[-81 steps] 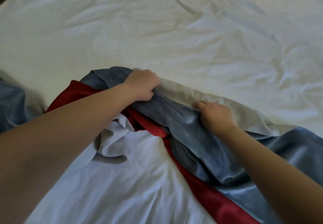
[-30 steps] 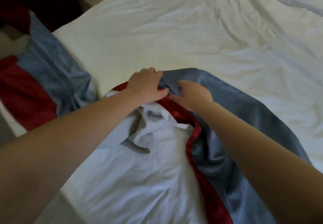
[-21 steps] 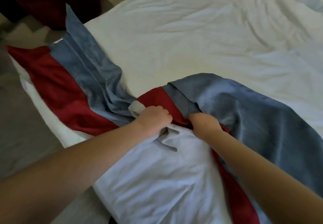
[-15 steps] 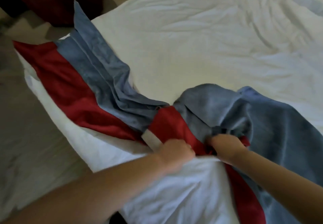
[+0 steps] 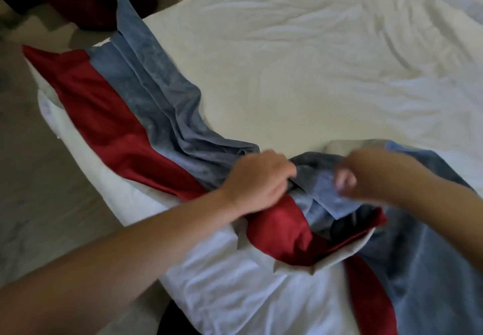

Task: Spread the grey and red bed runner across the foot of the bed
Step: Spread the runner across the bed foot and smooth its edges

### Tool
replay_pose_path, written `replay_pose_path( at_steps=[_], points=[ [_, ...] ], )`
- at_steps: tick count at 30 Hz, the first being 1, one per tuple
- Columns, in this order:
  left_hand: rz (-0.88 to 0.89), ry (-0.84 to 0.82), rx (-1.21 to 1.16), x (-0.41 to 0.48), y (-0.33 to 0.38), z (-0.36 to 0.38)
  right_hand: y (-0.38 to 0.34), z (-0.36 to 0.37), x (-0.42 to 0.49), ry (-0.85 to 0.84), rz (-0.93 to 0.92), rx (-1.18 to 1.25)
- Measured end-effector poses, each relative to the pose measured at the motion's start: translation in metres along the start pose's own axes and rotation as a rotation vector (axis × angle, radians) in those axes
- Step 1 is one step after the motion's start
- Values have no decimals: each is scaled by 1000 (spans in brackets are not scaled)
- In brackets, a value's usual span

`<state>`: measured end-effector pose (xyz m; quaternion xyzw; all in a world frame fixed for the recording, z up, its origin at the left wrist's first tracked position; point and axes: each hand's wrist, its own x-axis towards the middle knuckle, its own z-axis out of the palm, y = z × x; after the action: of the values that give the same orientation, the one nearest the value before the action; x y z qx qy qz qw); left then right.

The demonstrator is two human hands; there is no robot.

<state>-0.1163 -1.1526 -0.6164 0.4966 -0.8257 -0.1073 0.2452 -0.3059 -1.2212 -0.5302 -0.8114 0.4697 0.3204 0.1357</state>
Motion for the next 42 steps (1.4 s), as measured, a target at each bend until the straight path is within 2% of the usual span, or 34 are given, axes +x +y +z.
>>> replay_pose_path(
  at_steps=[2, 3, 4, 6, 8, 11, 14, 17, 19, 24, 27, 30, 32, 35, 36, 38, 39, 40, 42],
  points=[
    [-172, -143, 173, 9, -25, 2, -9, -6, 19, 479, 9, 180],
    [-229, -254, 265, 11, -36, 6, -15, -4, 30, 555, -17, 241],
    [-273, -379, 341, 12, -45, 10, -21, -1, 40, 501, -34, 241],
    [-341, -590, 412, 12, -58, 18, -34, 13, 63, 251, -23, 114],
    [-374, -681, 419, 10, -65, 24, -43, 29, 81, 104, -15, -60],
    [-323, -618, 454, 10, -77, 28, -40, 48, 96, 70, -7, -126],
    [-306, -583, 506, 15, -94, 21, -28, 56, 104, 158, 60, -7],
    [-335, -564, 592, 21, -111, 13, -18, 57, 112, 79, 124, -33],
    [-365, -568, 636, 34, -124, 6, -15, 52, 121, 87, 143, -42],
    [-344, -416, 705, 83, -177, -23, -4, 17, 155, 484, 297, 199],
    [-323, -308, 708, 110, -212, -44, 4, -11, 183, 636, 416, 351],
    [-236, -280, 740, 136, -244, -53, 11, -33, 214, 721, 552, 536],
    [-243, -278, 708, 152, -262, -53, 12, -38, 235, 641, 594, 630],
    [-284, -316, 521, 165, -284, -43, 2, -38, 256, 447, 596, 672],
    [-287, -296, 448, 169, -288, -40, -3, -38, 259, 466, 607, 651],
    [-318, -193, 272, 174, -294, -33, -13, -41, 264, 614, 548, 606],
    [-360, -190, 189, 177, -297, -30, -18, -43, 267, 669, 461, 588],
    [-391, -269, 123, 181, -300, -28, -23, -44, 271, 673, 364, 568],
    [-373, -574, 79, 184, -303, -26, -30, -49, 277, 575, 253, 540]
  ],
)
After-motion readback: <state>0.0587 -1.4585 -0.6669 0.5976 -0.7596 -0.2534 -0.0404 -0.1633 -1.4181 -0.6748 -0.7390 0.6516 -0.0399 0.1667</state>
